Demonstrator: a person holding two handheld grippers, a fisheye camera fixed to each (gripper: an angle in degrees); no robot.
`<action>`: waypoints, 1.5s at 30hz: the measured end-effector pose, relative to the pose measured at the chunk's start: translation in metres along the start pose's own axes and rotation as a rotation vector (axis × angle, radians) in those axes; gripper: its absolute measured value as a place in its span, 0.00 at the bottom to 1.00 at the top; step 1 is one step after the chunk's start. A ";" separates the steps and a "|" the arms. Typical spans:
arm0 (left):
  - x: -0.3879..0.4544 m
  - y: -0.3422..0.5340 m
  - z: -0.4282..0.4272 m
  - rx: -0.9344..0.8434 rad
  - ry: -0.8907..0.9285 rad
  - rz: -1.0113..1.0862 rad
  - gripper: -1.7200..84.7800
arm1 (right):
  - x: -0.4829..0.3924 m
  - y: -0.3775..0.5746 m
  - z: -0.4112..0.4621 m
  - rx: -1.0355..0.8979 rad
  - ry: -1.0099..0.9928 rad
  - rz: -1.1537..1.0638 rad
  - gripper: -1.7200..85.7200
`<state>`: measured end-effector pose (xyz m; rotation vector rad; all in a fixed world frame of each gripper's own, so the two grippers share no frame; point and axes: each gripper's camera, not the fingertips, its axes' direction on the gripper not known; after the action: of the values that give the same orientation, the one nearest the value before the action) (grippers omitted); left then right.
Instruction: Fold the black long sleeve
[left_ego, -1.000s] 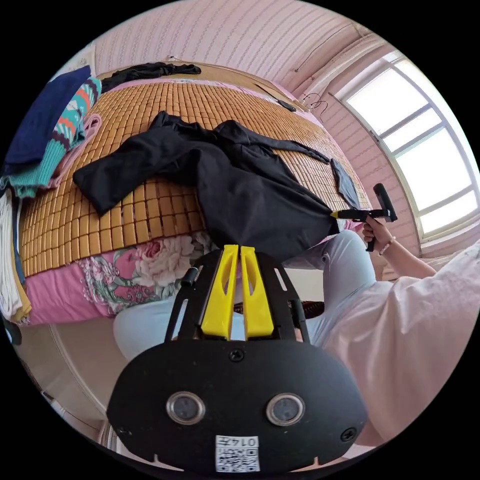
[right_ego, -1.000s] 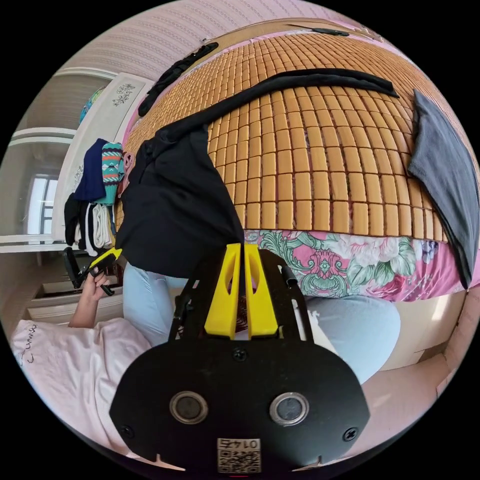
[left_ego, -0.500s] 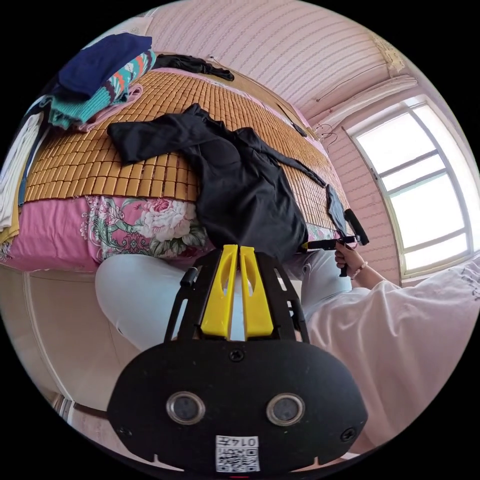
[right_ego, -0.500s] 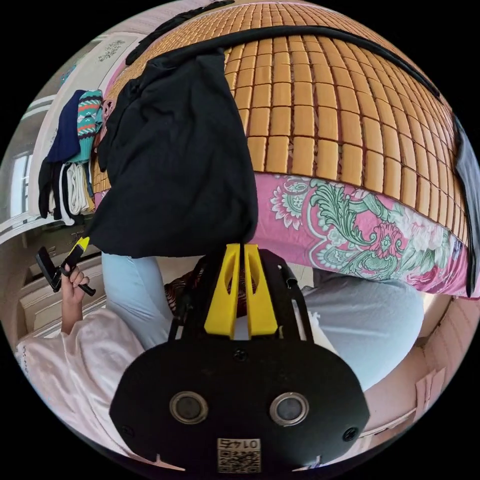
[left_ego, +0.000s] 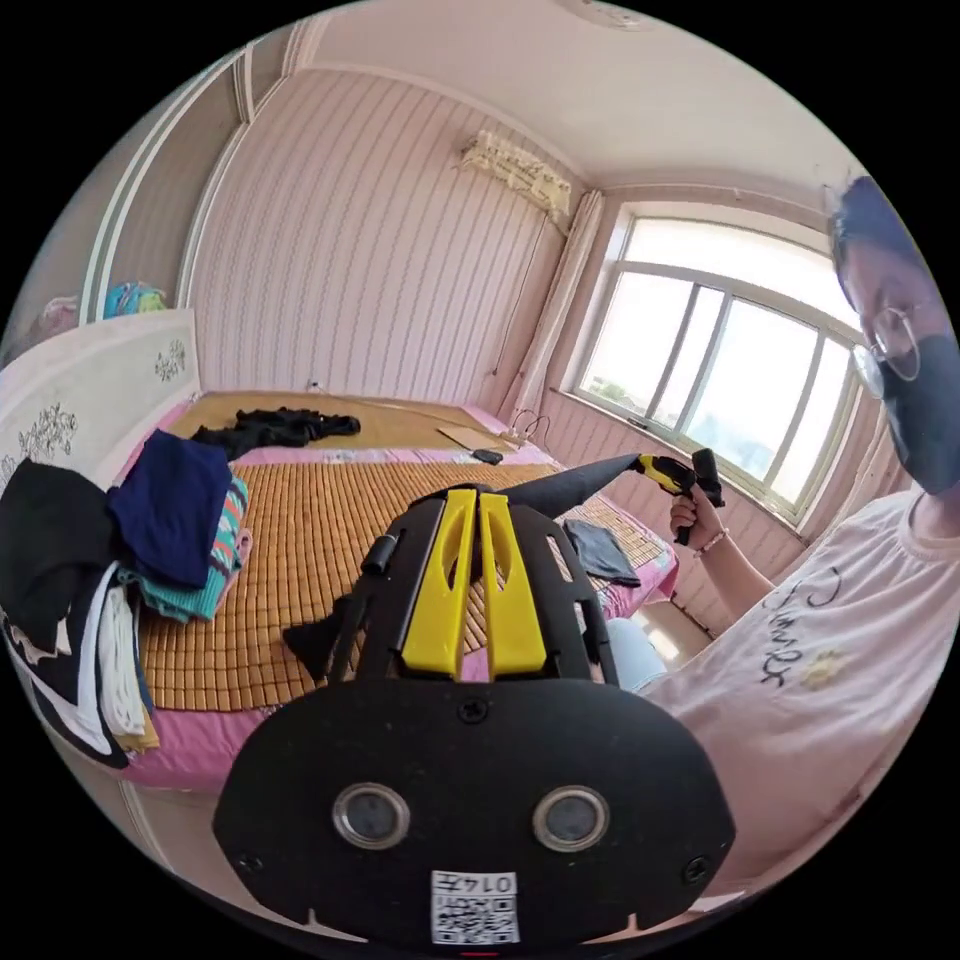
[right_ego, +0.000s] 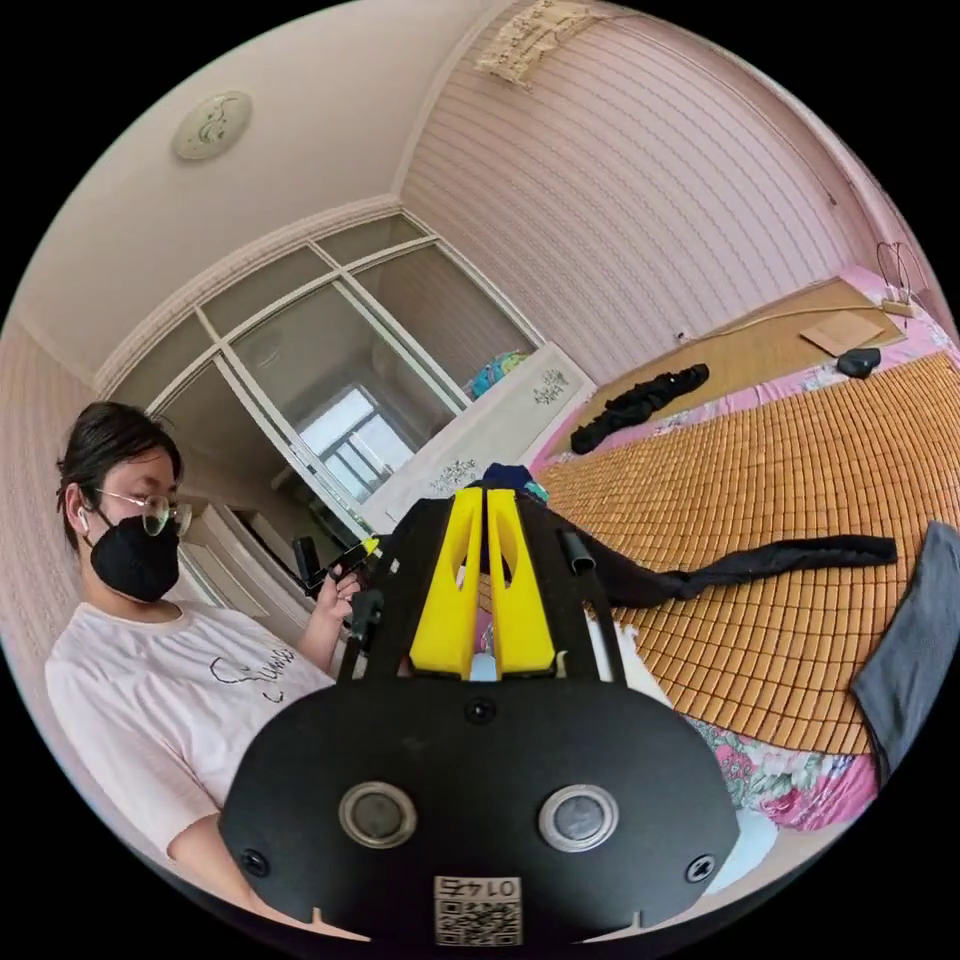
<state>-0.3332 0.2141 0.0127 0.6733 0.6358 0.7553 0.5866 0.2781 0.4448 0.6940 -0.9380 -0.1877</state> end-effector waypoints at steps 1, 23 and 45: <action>0.008 -0.005 -0.014 0.036 0.004 0.022 0.01 | -0.024 -0.005 -0.016 0.056 -0.101 -0.079 0.02; -0.008 -0.274 0.053 0.229 -0.114 0.110 0.01 | -0.073 -0.225 -0.004 0.141 0.253 -0.283 0.02; -0.153 0.124 0.397 -0.834 -0.171 -0.359 0.01 | 0.241 0.080 0.147 -0.590 0.502 0.590 0.02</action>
<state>-0.1833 0.0391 0.3913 -0.1454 0.2266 0.5471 0.6018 0.1666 0.7154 -0.1022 -0.5232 0.2246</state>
